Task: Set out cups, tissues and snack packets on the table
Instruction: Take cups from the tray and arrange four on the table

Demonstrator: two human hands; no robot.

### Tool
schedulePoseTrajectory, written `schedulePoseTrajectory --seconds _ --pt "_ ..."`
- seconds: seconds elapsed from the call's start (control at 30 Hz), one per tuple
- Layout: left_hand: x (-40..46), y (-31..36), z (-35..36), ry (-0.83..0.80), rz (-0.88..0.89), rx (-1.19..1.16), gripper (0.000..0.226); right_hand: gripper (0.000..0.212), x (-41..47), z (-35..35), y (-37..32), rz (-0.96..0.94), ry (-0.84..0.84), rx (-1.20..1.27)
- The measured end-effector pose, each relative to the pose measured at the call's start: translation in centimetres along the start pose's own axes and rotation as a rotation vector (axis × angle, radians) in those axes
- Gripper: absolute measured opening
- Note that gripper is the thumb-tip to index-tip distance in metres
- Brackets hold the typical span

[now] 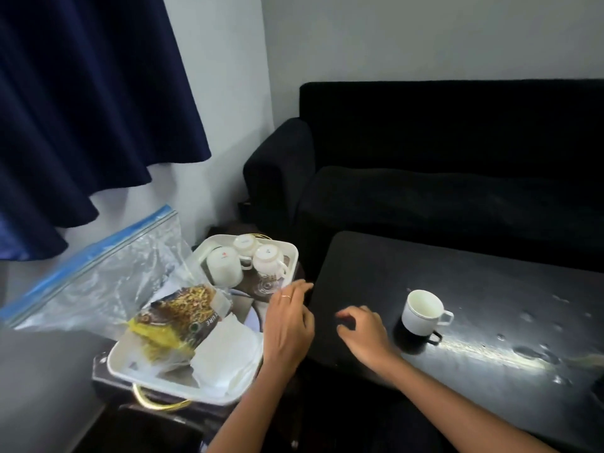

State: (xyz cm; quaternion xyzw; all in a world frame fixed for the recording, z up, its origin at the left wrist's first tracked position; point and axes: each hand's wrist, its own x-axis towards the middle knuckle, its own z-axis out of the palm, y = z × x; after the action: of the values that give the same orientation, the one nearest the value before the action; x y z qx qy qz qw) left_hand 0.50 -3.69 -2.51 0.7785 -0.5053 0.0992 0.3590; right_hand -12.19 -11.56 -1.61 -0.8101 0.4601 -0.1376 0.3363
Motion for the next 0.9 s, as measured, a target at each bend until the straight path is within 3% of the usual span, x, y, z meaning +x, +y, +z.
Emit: schedulePoseTrajectory --seconds 0.07,0.17,0.3,0.57,0.77,0.9 --pt "1.0 -1.3 -0.7 0.026 -0.118 0.059 0.044 0.024 0.7 0.3 -2.0 -0.068 0.006 -0.009" --pt "1.5 -2.9 -1.0 -0.06 -0.316 0.089 0.053 0.022 1.8 0.9 -4.5 -0.161 0.008 -0.01" --pt "1.2 -4.1 -0.4 -0.165 -0.367 0.185 0.061 0.022 3.5 1.6 -7.4 -0.269 0.001 -0.058" --pt "0.9 -4.1 -0.1 -0.123 -0.402 0.189 0.068 0.027 7.7 3.8 -13.4 -0.446 0.023 -0.189" --pt "1.0 -4.3 0.1 -0.151 -0.417 0.216 0.064 0.048 9.9 6.6 -16.9 -0.596 -0.072 -0.452" --pt "1.0 -4.1 0.2 -0.139 -0.443 0.188 0.059 0.077 11.1 7.9 -18.6 -0.686 -0.202 -0.714"
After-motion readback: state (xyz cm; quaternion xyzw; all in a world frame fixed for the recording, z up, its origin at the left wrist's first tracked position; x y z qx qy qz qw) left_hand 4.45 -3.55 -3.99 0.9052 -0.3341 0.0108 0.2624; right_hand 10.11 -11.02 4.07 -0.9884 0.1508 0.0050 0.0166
